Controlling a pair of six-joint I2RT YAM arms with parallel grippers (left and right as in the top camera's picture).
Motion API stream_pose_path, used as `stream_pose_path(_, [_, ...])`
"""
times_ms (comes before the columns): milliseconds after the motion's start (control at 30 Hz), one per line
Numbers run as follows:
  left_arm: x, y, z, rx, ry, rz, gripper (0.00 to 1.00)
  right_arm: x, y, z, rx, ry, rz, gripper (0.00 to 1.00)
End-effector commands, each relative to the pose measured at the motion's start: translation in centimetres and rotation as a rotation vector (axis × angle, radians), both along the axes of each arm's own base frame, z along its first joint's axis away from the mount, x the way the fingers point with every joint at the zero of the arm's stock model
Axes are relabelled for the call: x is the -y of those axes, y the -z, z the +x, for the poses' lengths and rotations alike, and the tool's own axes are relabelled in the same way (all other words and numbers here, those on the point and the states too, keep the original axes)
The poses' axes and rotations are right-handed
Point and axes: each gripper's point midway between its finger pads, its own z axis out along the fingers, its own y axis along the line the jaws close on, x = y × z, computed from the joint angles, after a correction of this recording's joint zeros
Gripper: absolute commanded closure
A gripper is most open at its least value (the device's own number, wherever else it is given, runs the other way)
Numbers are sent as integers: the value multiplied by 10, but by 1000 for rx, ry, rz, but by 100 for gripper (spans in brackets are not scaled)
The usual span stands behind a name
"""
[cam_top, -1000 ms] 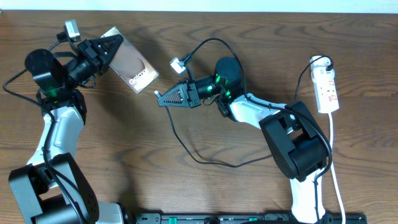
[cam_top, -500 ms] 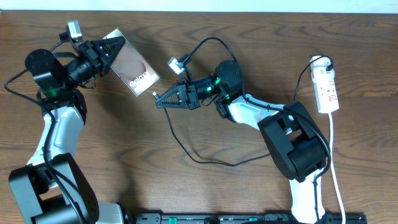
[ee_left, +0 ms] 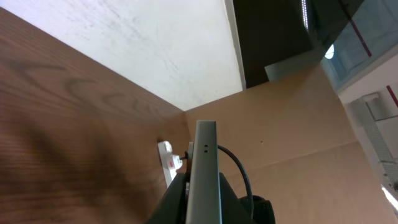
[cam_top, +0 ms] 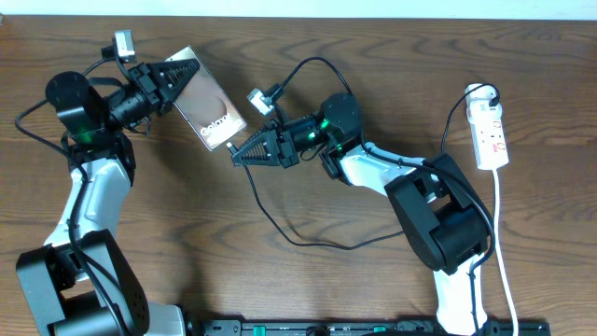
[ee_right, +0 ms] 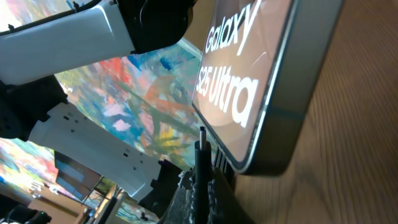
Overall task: Plug charger to phone and switch on socket
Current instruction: 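Push the USB-C plug into the phone's bottom port with the right gripper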
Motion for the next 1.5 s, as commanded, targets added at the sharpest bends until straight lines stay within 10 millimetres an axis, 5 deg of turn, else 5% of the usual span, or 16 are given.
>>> stream_pose_path(0, [3, -15, -5, 54, 26, 20, 92, 1, -2, 1, 9, 2, 6, 99])
stream_pose_path(1467, [12, -17, -19, 75, 122, 30, 93, 5, -2, 7, 17, 13, 7, 99])
